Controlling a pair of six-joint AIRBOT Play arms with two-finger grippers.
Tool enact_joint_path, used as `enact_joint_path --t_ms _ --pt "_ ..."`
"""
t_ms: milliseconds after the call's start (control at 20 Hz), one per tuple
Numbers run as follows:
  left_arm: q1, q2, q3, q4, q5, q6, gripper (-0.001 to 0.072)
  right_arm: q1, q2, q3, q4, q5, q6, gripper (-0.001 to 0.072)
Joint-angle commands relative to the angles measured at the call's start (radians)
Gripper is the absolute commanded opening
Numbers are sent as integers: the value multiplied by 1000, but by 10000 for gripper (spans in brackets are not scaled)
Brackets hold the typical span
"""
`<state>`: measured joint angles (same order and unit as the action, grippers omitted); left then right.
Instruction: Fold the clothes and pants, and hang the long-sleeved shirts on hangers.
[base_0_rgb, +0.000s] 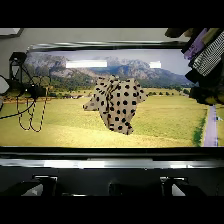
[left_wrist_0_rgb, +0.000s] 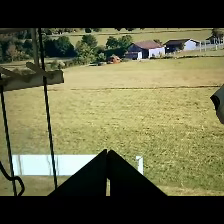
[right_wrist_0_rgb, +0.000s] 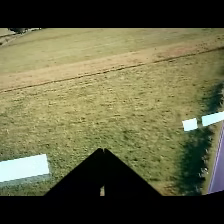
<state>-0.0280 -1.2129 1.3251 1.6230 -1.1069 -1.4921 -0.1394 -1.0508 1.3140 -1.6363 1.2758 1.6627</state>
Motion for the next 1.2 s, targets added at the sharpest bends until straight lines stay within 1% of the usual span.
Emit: enact_joint_path --t_ms 0,500,550,600,650,700,800,850,950,1000,1150 --pt "0 -1 1 0 0 0 19 0 -1 1 1 0 0 23" --pt "0 -1 0 0 0 -1 21 0 -1 1 1 0 0 23" --pt "0 -2 0 -11 0 -11 99 0 -1 1 1 0 0 23" --pt "0 -5 0 -40 -5 -53 486 0 -1 1 1 0 0 23" --pt "0 -13 -12 -87 -1 -108 701 0 -1 1 1 0 0 23" --pt "0 -29 -31 -160 0 -126 706 0 -1 1 1 0 0 23" --pt "-2 -81 -98 -404 5 -122 706 0 -1 1 1 0 0 23" --pt "-10 -114 -143 -562 28 -99 706 0 -1 1 1 0 0 23" --pt "-59 -180 -211 -791 96 -18 706 0 -1 1 2 0 0 23" --pt "-96 -211 -222 -837 136 -7 706 0 -1 1 1 0 0 23" --pt "-233 -298 -222 -843 280 -19 706 0 -1 1 1 0 0 23"
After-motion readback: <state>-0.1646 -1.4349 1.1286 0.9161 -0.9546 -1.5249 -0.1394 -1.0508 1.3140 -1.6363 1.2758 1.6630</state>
